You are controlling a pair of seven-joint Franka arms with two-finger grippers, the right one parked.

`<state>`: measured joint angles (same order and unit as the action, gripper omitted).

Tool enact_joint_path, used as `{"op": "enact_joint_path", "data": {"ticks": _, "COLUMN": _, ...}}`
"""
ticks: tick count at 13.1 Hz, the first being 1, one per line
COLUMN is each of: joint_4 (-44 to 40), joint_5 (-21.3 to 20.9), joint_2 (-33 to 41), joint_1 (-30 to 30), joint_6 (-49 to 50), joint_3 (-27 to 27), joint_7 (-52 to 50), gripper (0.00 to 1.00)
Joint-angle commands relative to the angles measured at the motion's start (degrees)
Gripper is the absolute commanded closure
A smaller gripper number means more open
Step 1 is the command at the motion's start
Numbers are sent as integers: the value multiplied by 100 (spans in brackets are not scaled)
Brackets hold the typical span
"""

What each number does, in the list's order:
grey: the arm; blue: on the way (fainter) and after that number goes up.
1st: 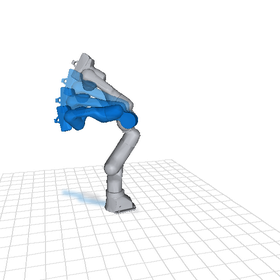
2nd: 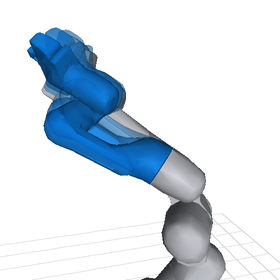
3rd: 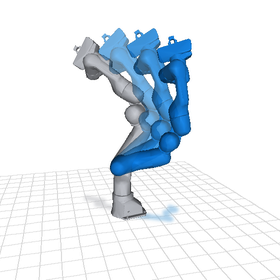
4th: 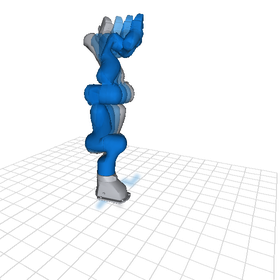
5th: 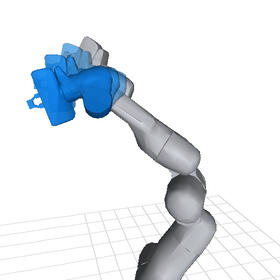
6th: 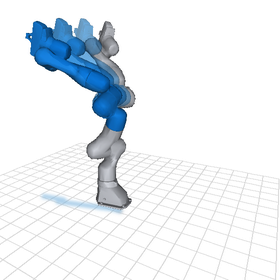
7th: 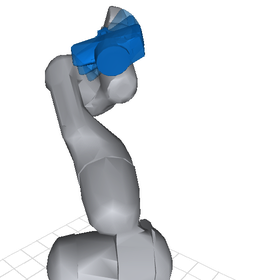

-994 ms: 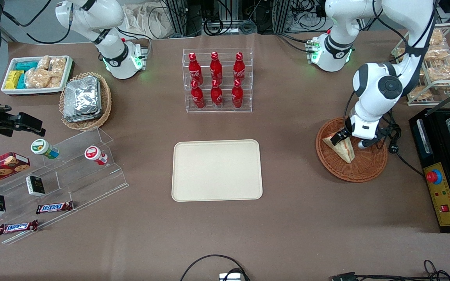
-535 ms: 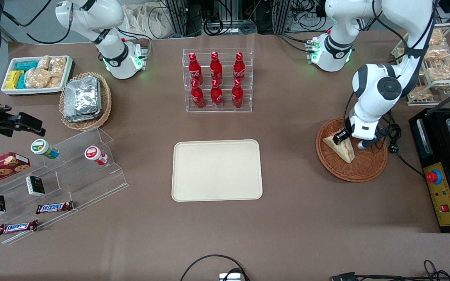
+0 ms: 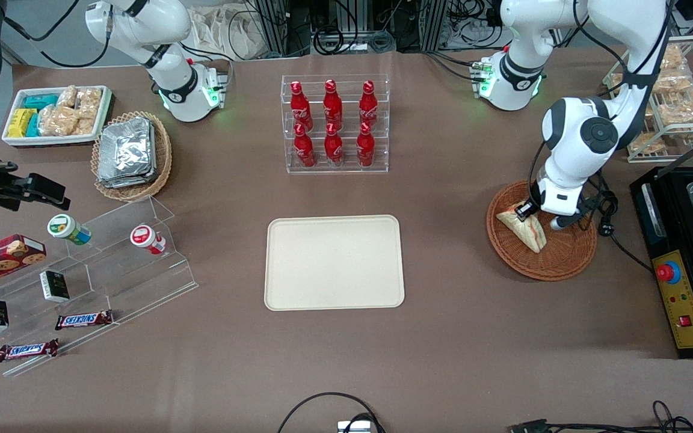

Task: Place sandwich from basket to tray
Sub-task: 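Close the left gripper on the sandwich's wrapped edge, then lift the sandwich out of the basket with the left gripper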

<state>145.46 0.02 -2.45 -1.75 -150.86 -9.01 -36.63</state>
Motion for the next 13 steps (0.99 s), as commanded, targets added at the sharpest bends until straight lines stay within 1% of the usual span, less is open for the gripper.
{"op": "enact_joint_path", "data": {"ticks": 1, "joint_4": -228, "joint_5": -72, "joint_2": 534, "joint_1": 17, "joint_6": 845, "joint_3": -22, "joint_7": 400, "gripper": 92}}
{"op": "enact_joint_path", "data": {"ticks": 3, "joint_4": -465, "joint_5": -72, "joint_2": 745, "joint_1": 8, "joint_6": 1347, "joint_3": -22, "joint_7": 918, "gripper": 92}}
{"op": "enact_joint_path", "data": {"ticks": 8, "joint_4": -1106, "joint_5": -63, "joint_2": 992, "joint_1": 17, "joint_6": 2059, "joint_3": -92, "joint_7": 2315, "gripper": 94}}
{"op": "enact_joint_path", "data": {"ticks": 10, "joint_4": -1492, "joint_5": -63, "joint_2": 958, "joint_1": 17, "joint_6": 2410, "joint_3": -118, "joint_7": 2651, "gripper": 94}}
{"op": "enact_joint_path", "data": {"ticks": 13, "joint_4": -1986, "joint_5": -37, "joint_2": 861, "joint_1": 17, "joint_6": 2711, "joint_3": -451, "joint_7": 2784, "gripper": 94}}
